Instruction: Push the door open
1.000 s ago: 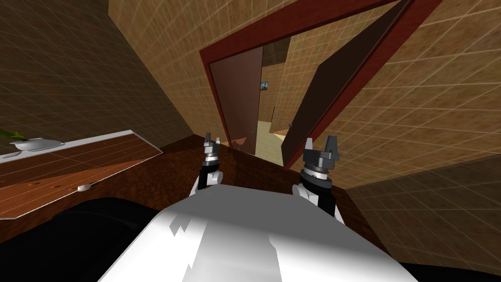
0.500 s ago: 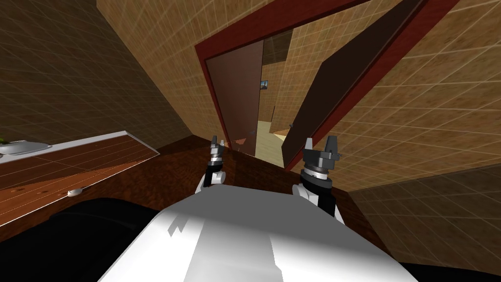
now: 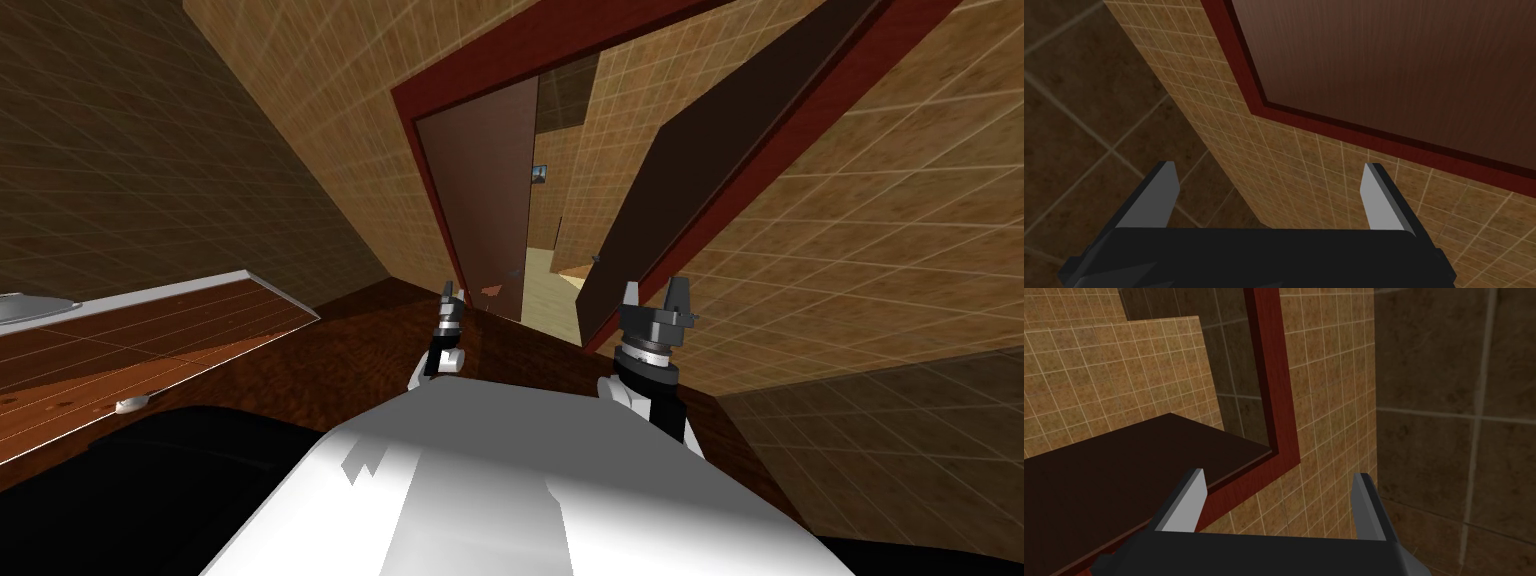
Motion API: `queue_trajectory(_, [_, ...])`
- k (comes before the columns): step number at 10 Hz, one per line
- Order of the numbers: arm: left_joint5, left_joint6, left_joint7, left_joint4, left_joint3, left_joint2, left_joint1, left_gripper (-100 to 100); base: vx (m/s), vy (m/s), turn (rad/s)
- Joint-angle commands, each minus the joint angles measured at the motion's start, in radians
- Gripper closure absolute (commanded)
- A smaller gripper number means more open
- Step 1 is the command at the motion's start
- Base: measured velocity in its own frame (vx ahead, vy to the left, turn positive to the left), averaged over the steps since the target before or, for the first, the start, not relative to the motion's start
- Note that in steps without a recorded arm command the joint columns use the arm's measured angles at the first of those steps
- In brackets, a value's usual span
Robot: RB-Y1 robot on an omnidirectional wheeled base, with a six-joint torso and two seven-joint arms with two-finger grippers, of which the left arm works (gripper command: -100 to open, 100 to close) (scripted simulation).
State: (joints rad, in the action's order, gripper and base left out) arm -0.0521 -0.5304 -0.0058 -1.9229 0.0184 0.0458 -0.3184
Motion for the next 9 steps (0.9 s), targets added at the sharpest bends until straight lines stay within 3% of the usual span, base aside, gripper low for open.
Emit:
queue_trajectory(1, [0.006, -0.014, 0.008, 0.048, -0.003, 0.007, 0.012, -100, 0.107, 0.007, -0.016])
queue_trajectory(9, [0.042, -0.064, 0.03, 0.289, -0.026, 0.024, 0.105, -100, 0.098, 0.016, -0.016])
